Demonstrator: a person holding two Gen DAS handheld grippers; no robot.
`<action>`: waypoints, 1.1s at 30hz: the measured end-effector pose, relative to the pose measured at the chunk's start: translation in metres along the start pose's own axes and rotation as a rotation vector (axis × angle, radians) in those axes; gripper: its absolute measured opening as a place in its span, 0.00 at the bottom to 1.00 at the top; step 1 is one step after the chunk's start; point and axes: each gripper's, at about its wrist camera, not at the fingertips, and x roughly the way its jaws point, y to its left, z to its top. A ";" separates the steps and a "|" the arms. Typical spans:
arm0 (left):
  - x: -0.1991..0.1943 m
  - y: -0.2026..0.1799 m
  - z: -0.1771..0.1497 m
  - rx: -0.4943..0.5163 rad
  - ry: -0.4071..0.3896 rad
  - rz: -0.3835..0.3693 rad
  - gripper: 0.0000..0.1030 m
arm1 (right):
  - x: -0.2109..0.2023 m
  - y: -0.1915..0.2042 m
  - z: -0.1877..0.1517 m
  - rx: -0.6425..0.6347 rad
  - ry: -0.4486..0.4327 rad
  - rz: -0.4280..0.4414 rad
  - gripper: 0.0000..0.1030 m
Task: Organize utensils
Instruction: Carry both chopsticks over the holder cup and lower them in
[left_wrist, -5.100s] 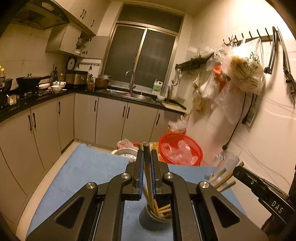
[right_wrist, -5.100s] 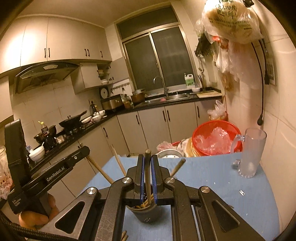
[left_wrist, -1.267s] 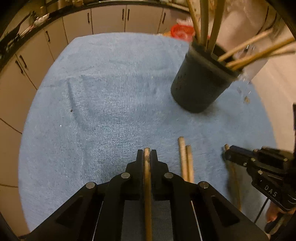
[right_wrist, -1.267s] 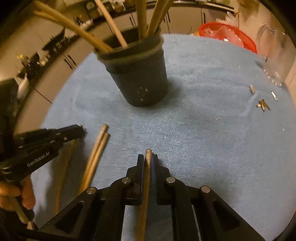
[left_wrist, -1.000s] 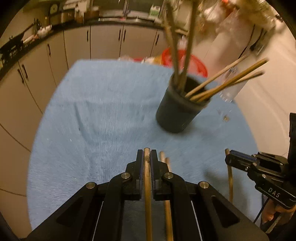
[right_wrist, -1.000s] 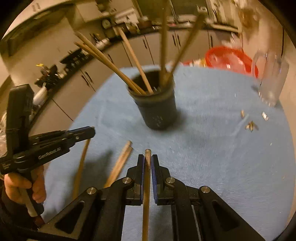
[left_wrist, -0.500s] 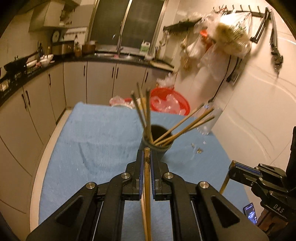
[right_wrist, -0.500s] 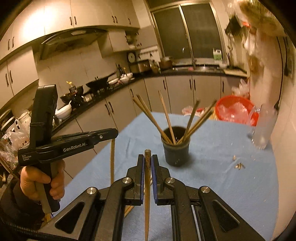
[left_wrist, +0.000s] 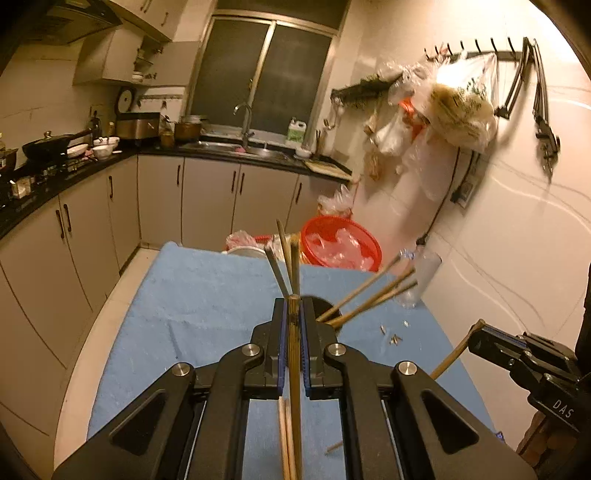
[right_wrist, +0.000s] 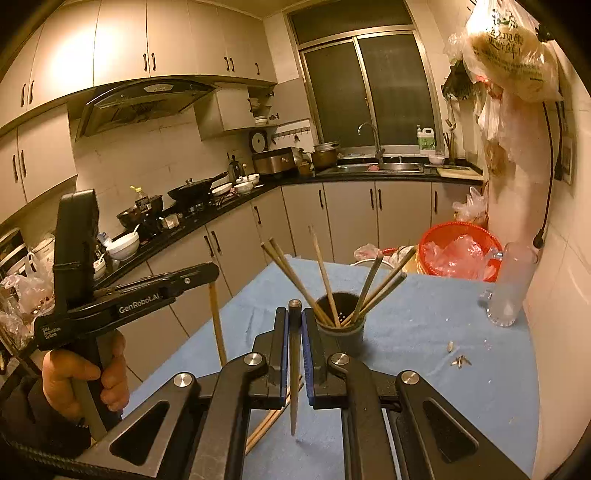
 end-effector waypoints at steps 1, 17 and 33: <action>-0.002 0.000 0.002 -0.005 -0.011 0.001 0.06 | 0.000 0.000 0.003 -0.003 -0.003 -0.004 0.07; -0.016 -0.015 0.054 -0.031 -0.236 0.003 0.06 | -0.004 0.000 0.064 -0.038 -0.096 -0.076 0.07; 0.023 -0.013 0.089 -0.082 -0.441 0.072 0.06 | 0.012 -0.017 0.096 0.018 -0.272 -0.178 0.07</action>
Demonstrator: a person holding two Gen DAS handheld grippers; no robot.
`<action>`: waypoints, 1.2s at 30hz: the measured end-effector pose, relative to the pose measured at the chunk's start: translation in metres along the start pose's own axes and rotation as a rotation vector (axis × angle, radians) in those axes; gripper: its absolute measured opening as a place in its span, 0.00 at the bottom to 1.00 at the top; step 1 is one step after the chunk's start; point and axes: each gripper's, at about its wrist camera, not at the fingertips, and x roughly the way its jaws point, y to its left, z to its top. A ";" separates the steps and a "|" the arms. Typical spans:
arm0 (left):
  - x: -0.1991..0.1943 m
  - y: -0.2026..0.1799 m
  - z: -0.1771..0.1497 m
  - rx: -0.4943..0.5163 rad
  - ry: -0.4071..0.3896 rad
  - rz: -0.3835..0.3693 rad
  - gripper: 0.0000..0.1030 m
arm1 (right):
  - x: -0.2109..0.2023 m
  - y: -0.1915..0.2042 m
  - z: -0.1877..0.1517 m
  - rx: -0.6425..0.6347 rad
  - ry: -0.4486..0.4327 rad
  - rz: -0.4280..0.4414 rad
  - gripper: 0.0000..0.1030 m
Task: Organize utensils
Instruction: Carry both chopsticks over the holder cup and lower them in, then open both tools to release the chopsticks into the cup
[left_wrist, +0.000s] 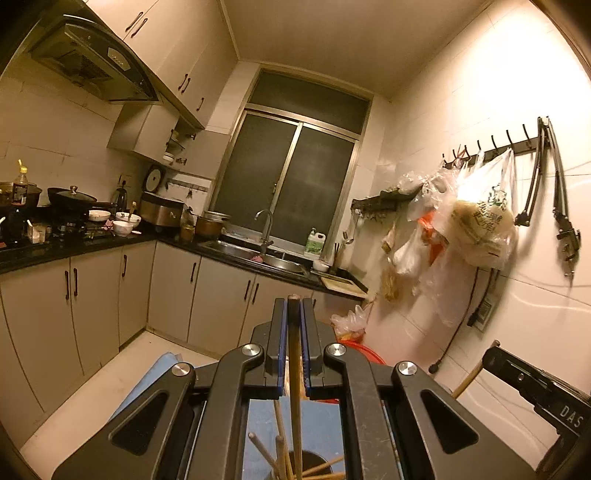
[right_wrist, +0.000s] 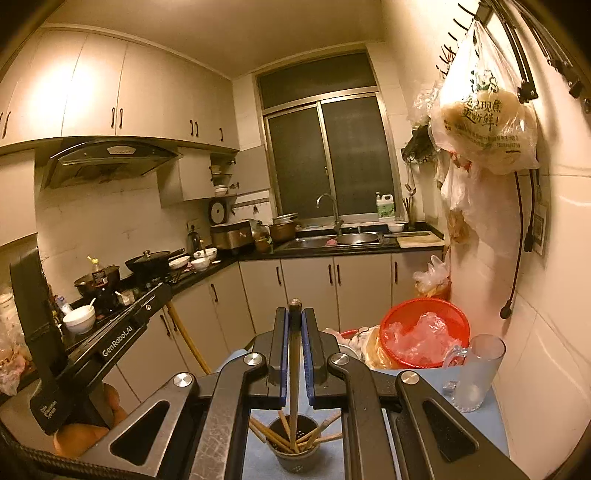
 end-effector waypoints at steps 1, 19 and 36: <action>0.004 0.001 -0.002 0.000 0.001 0.004 0.06 | 0.004 -0.001 -0.001 0.001 0.003 -0.002 0.07; 0.038 0.012 -0.067 0.045 0.133 0.016 0.06 | 0.048 -0.014 -0.060 -0.012 0.127 -0.003 0.07; 0.029 0.013 -0.087 0.102 0.227 0.030 0.08 | 0.057 -0.030 -0.087 0.035 0.199 -0.029 0.07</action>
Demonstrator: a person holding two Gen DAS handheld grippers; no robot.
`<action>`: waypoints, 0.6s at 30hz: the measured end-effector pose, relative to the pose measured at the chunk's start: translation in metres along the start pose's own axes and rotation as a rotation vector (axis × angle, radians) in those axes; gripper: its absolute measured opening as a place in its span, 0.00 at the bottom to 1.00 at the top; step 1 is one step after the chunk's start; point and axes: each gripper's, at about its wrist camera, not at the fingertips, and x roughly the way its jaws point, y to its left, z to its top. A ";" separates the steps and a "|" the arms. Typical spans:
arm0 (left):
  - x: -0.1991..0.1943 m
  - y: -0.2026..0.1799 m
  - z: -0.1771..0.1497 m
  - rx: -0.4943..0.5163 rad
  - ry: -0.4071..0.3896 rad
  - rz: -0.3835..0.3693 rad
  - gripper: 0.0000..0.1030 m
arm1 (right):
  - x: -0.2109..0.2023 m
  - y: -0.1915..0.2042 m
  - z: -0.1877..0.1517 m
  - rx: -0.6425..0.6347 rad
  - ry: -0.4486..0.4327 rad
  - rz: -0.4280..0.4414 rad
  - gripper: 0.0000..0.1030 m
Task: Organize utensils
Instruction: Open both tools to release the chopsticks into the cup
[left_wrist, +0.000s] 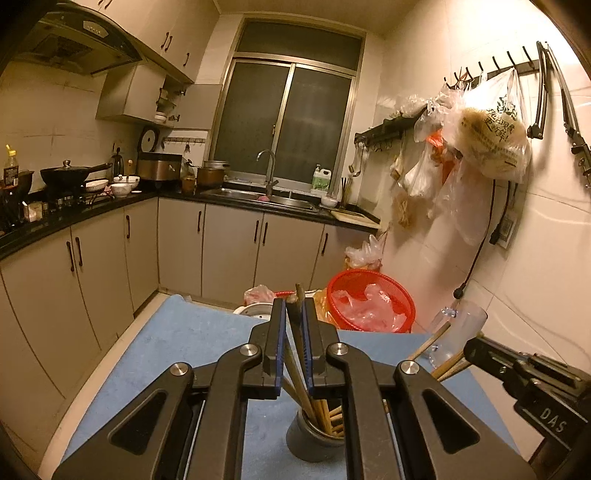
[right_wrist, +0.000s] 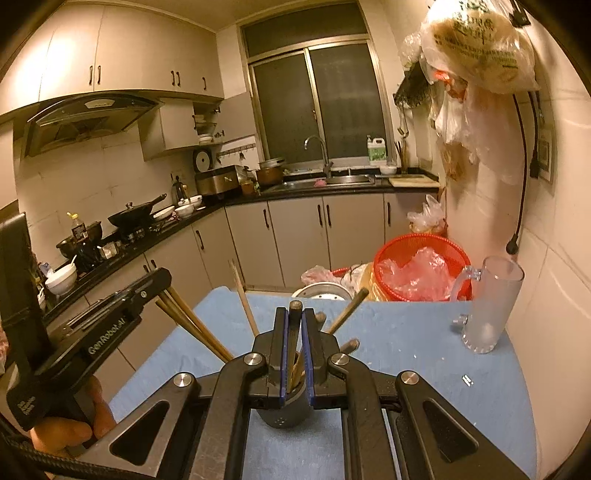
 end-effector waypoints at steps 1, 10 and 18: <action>0.000 0.000 0.000 0.000 0.004 -0.001 0.08 | 0.000 -0.002 -0.001 0.008 -0.001 0.000 0.07; -0.007 -0.005 0.002 0.016 0.027 0.001 0.14 | -0.014 -0.003 0.002 0.014 -0.021 -0.011 0.29; -0.044 0.007 -0.001 0.006 0.012 -0.005 0.50 | -0.050 -0.008 -0.003 0.039 -0.060 -0.004 0.55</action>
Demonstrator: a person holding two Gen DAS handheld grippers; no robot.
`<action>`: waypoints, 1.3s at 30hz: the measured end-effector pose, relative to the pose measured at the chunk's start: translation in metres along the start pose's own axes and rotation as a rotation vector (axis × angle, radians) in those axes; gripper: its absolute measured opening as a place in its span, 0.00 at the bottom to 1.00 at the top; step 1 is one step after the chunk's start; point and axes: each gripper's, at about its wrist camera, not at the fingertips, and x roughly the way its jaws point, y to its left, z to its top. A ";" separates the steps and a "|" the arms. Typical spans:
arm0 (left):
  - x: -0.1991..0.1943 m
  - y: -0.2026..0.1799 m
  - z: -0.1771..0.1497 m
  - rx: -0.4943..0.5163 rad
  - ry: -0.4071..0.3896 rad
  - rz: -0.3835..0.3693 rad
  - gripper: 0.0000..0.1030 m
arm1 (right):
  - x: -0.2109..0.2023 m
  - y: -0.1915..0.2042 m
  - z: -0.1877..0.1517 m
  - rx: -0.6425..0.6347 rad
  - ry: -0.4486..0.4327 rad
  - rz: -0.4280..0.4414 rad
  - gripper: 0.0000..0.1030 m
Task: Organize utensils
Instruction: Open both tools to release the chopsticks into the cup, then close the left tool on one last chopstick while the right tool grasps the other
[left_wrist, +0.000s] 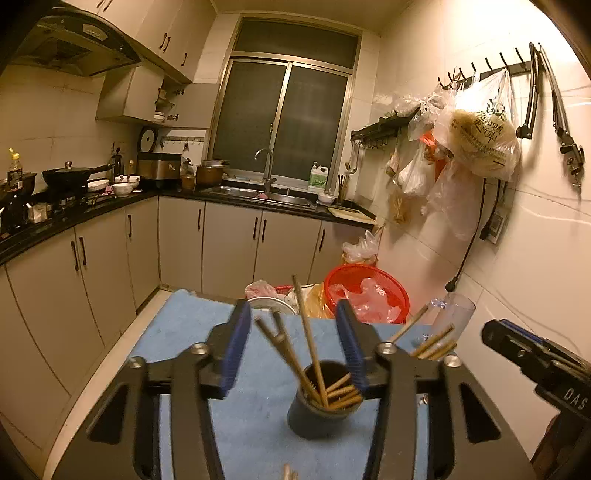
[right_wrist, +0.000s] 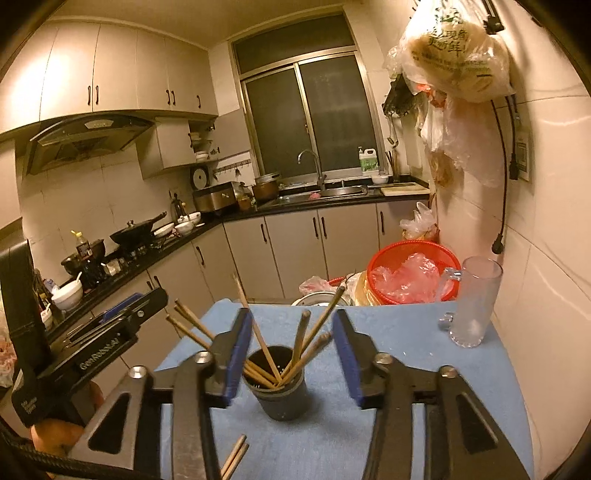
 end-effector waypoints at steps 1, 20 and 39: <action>-0.004 0.003 -0.002 -0.003 -0.002 0.002 0.53 | -0.006 -0.002 -0.003 0.007 -0.002 0.001 0.58; 0.041 0.050 -0.118 -0.014 0.583 0.055 0.70 | -0.008 -0.024 -0.088 0.144 0.198 0.015 0.83; 0.105 0.028 -0.151 0.044 0.758 0.027 0.35 | 0.018 -0.015 -0.101 0.125 0.272 0.003 0.83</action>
